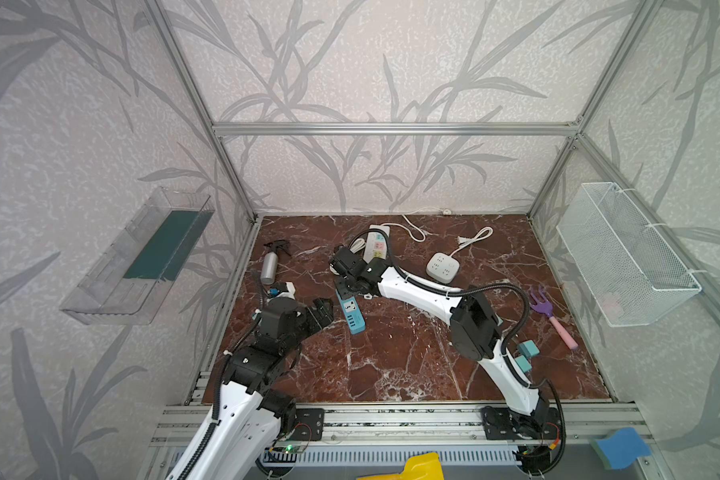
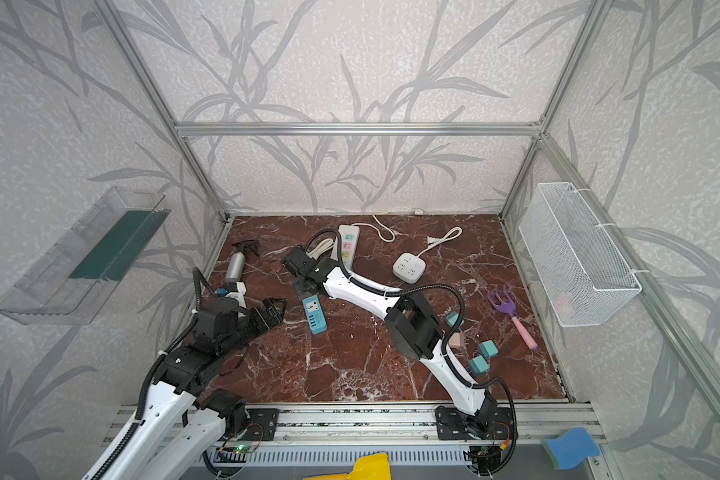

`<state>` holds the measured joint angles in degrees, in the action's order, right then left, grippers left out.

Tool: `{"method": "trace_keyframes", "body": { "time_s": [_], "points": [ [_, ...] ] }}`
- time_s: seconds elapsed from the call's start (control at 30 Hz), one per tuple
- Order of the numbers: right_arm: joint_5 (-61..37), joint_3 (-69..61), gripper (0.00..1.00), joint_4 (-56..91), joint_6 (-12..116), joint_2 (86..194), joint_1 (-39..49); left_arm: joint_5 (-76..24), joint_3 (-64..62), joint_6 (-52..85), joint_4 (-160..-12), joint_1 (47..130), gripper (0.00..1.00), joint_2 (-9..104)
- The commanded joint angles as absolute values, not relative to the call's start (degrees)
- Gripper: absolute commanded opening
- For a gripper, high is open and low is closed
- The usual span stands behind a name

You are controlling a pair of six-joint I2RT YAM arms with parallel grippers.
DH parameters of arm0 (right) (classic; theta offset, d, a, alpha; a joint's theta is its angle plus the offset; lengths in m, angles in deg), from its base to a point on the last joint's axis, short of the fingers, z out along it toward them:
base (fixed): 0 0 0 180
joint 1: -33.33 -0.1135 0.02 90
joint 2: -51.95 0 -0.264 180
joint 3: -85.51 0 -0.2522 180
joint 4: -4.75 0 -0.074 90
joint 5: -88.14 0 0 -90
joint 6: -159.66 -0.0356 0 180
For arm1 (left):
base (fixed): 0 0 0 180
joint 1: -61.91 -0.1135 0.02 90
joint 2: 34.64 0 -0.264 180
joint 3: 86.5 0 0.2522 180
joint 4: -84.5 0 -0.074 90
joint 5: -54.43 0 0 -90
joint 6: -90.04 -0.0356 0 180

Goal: Insert the plug
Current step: 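Lower the green adapter with the right gripper onto the blue strip's socket nearest its cord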

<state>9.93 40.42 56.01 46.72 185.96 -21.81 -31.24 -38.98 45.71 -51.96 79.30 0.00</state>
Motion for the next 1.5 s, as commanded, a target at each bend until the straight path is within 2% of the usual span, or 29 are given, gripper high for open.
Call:
{"method": "trace_keyframes", "body": {
  "time_s": [0.0, 0.47, 0.7, 0.93, 1.47],
  "points": [
    [12.5, 42.4, 0.00, 57.2, 46.7, 187.0, -22.0, -32.0, -38.9, 46.1, -51.0, 78.9, 0.97, 0.2],
    [9.5, 41.9, 0.00, 55.9, 44.6, 189.7, -22.0, -32.1, -38.6, 45.9, -50.5, 78.9, 0.97, 0.3],
    [15.2, 41.7, 0.00, 56.7, 44.2, 189.3, -22.8, -32.2, -38.6, 45.9, -50.3, 78.9, 0.97, 0.2],
    [15.6, 46.0, 0.00, 62.0, 43.6, 195.1, -23.3, -32.7, -38.6, 45.7, -50.1, 78.9, 0.97, 0.2],
    [13.0, 35.7, 0.00, 61.5, 42.2, 195.8, -22.9, -32.7, -38.4, 45.3, -49.8, 78.7, 0.97, 0.5]
  ]
}}
